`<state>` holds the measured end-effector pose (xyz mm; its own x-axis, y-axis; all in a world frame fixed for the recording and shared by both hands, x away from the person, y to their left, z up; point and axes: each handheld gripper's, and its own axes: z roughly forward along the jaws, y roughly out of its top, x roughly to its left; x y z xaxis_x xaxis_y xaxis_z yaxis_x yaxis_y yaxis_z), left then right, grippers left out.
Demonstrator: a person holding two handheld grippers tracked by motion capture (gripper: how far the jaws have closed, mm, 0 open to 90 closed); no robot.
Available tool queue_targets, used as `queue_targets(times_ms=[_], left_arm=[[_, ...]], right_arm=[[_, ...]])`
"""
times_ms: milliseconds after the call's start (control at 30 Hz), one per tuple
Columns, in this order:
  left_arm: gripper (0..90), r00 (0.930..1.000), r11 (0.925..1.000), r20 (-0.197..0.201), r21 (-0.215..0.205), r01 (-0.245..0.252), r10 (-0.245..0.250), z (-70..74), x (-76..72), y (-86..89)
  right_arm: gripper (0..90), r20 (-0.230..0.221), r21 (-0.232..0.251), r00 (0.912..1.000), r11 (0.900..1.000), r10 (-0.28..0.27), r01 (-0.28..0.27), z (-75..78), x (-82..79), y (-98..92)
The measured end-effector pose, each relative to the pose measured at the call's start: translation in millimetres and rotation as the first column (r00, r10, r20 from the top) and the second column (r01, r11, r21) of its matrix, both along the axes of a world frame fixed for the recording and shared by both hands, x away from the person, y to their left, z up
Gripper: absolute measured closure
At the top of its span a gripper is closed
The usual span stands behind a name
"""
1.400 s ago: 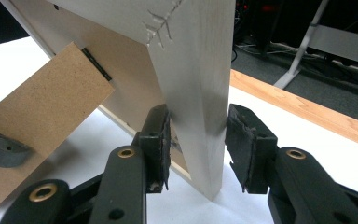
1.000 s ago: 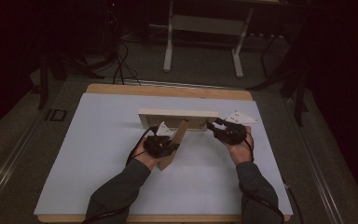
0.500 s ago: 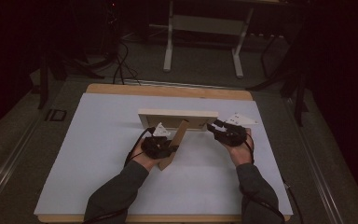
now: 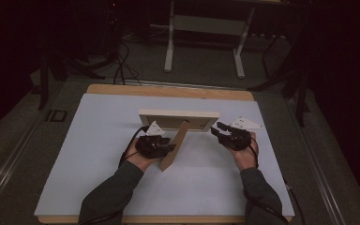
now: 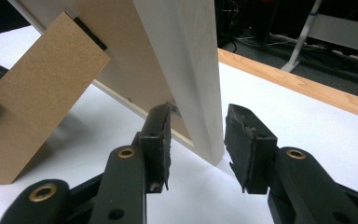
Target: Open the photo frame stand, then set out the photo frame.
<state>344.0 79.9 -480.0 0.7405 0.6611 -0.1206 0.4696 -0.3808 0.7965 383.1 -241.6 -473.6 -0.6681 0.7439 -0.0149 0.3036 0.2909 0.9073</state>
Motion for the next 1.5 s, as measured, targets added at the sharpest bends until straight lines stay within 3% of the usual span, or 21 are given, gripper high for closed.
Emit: queue_targets(times_ms=[667,1067,1500], left_arm=[[60.0,0.9975,0.9968,0.022,-0.046,-0.066,0.067,7.9,-6.5,22.7],[61.0,0.9942,0.993,0.033,-0.063,-0.1,0.102,11.6,-8.7,36.4],[64.4,0.9863,0.9815,0.039,-0.112,-0.155,0.16,20.7,-9.3,60.3]], right_arm=[[58.0,-0.041,0.01,0.9991,1.0,0.004,-0.003,-0.4,-6.1,-6.3],[58.1,-0.019,0.014,0.9998,1.0,0.01,-0.01,10.5,-11.2,-8.7],[57.0,-0.004,0.042,0.9998,0.999,0.019,-0.019,21.2,-11.0,-8.7]])
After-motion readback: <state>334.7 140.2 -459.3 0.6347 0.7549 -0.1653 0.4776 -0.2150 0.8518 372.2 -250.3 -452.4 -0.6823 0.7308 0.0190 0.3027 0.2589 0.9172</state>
